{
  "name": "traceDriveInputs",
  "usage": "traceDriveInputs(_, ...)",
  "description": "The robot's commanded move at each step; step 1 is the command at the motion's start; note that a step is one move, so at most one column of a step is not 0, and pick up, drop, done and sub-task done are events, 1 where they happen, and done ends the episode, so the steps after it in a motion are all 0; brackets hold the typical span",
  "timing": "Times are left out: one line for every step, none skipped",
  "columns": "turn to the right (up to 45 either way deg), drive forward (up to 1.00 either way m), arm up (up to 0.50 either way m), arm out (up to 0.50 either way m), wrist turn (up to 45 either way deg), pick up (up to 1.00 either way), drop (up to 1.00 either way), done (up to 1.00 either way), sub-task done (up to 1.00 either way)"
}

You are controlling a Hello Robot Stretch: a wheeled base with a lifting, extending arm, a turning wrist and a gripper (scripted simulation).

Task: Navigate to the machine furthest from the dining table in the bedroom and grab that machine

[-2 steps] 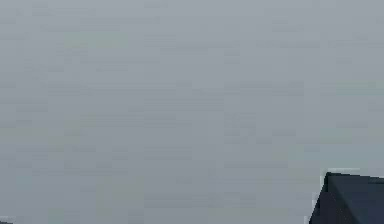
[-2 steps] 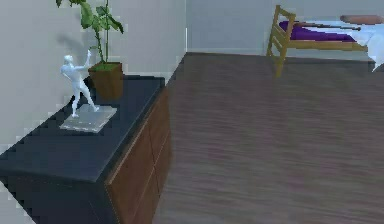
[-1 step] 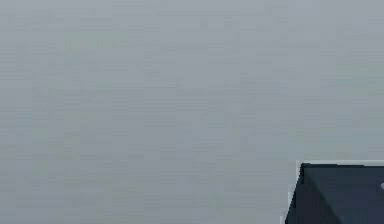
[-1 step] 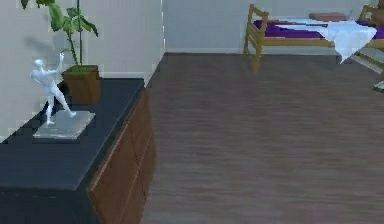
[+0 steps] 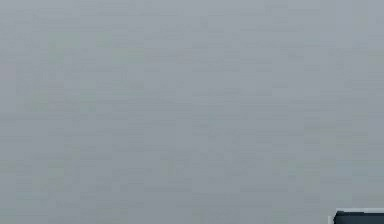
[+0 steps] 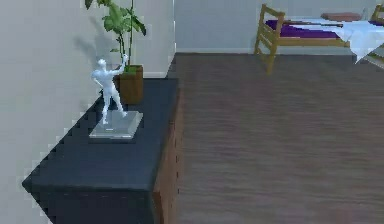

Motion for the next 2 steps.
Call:
traceDriveInputs(-21.0, 0.0, 0.0, 0.0, 0.0, 0.0, 0.0, 0.0, 0.0)
traceDriveInputs(45.0, 0.0, 0.0, 0.0, 0.0, 0.0, 0.0, 0.0, 0.0)
